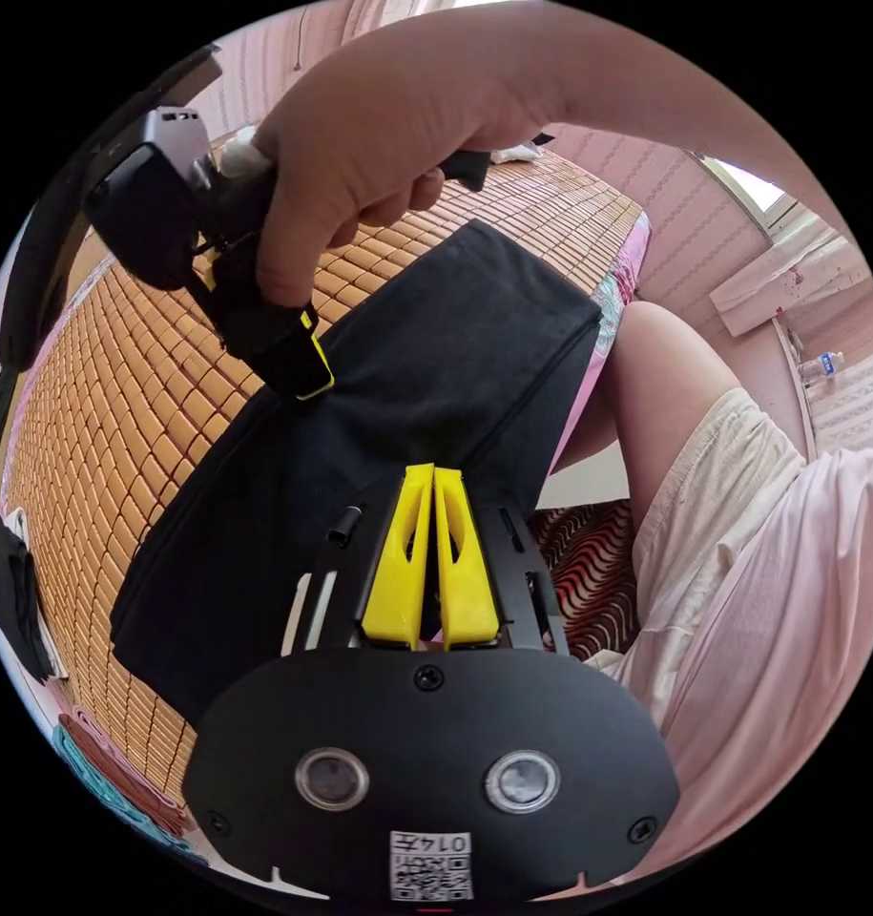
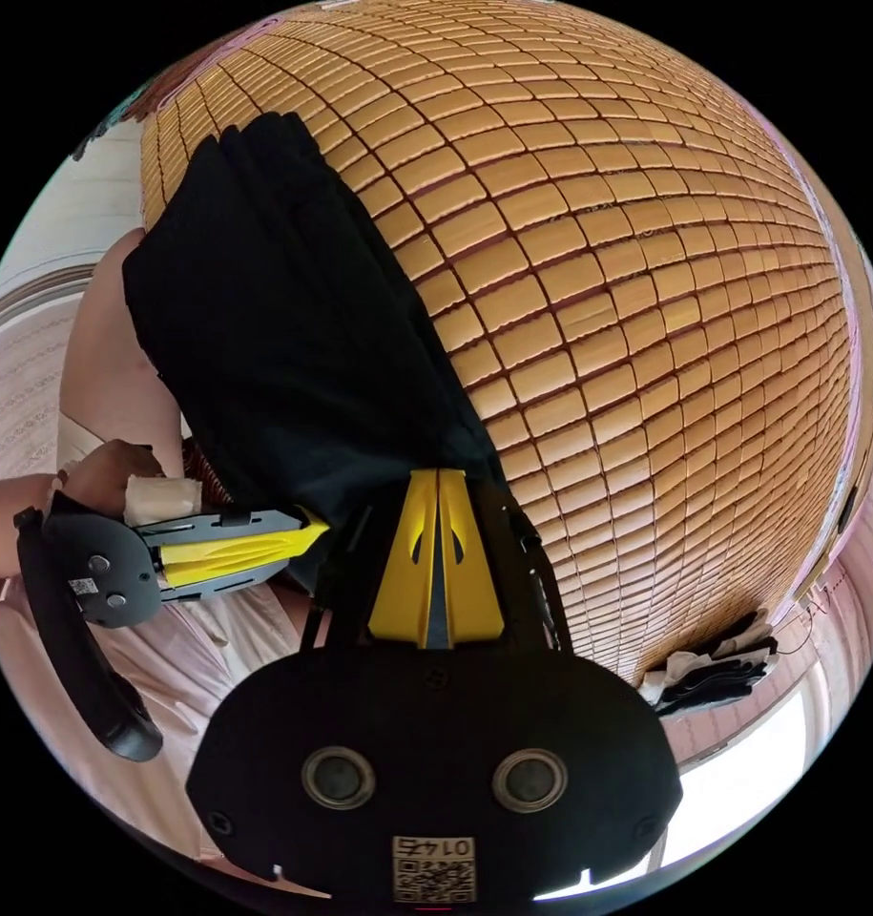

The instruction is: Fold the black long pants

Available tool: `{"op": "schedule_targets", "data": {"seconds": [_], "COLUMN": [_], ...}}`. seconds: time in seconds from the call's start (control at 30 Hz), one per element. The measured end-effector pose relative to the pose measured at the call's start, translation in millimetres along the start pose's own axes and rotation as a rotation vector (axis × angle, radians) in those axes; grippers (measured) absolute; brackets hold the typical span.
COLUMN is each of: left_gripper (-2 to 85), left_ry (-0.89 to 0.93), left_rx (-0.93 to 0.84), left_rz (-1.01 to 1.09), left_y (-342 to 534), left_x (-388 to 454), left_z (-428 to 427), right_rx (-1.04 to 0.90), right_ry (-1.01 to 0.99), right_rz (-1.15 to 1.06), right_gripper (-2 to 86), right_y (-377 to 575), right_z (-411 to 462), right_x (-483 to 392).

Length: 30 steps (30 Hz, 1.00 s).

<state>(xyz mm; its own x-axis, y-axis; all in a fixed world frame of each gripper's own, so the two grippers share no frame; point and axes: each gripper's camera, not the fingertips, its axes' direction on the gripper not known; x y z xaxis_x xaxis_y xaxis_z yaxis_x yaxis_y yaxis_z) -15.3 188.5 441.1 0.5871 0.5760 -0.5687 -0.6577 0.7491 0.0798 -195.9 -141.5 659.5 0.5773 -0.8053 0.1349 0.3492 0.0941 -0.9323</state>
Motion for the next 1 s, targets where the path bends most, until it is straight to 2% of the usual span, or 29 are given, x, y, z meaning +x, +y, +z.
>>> {"op": "schedule_targets", "data": {"seconds": [0.1, 0.23, 0.33, 0.4, 0.5, 0.57, 0.67, 0.8, 0.87, 1.0], "left_gripper": [-1.0, -1.0, -1.0, -1.0, -1.0, -1.0, -0.9, -0.5, 0.4, 3.1], "left_ry": [0.013, 0.008, -0.011, -0.016, -0.02, -0.01, 0.011, 0.047, 0.062, 0.139], "left_rx": [0.0, -0.015, 0.003, -0.001, 0.019, 0.075, 0.183, 0.209, 0.202, 0.225], "left_rz": [0.008, 0.019, 0.019, 0.016, 0.003, 0.011, 0.021, 0.05, 0.096, 0.086], "left_y": [-2, -8, -8, -10, -10, -2, 11, 2, -17, -53], "left_x": [-3, -4, -2, -3, -5, -2, 9, 20, 28, 22], "left_z": [8, 19, 26, 29, 29, 17, 1, 5, 11, 13], "right_rx": [-0.016, -0.054, -0.058, -0.026, 0.15, 0.358, 0.484, 0.569, 0.678, 0.728], "right_ry": [-0.017, 0.106, 0.087, 0.064, -0.025, -0.142, -0.238, -0.424, -0.574, -0.581], "right_rz": [0.007, -0.019, 0.023, 0.035, 0.094, 0.201, 0.423, 0.72, 0.831, 0.922], "right_gripper": [-0.8, -0.6, -0.6, -0.6, -0.6, -0.5, 0.1, 2.3, 7.5, 10.9], "right_y": [1, 6, 17, 31, 78, 145, 244, 357, 415, 456], "right_z": [12, 36, 55, 67, 86, 108, 163, 249, 296, 350], "right_x": [8, -3, 5, 11, 28, 42, 60, 76, 77, 69]}}
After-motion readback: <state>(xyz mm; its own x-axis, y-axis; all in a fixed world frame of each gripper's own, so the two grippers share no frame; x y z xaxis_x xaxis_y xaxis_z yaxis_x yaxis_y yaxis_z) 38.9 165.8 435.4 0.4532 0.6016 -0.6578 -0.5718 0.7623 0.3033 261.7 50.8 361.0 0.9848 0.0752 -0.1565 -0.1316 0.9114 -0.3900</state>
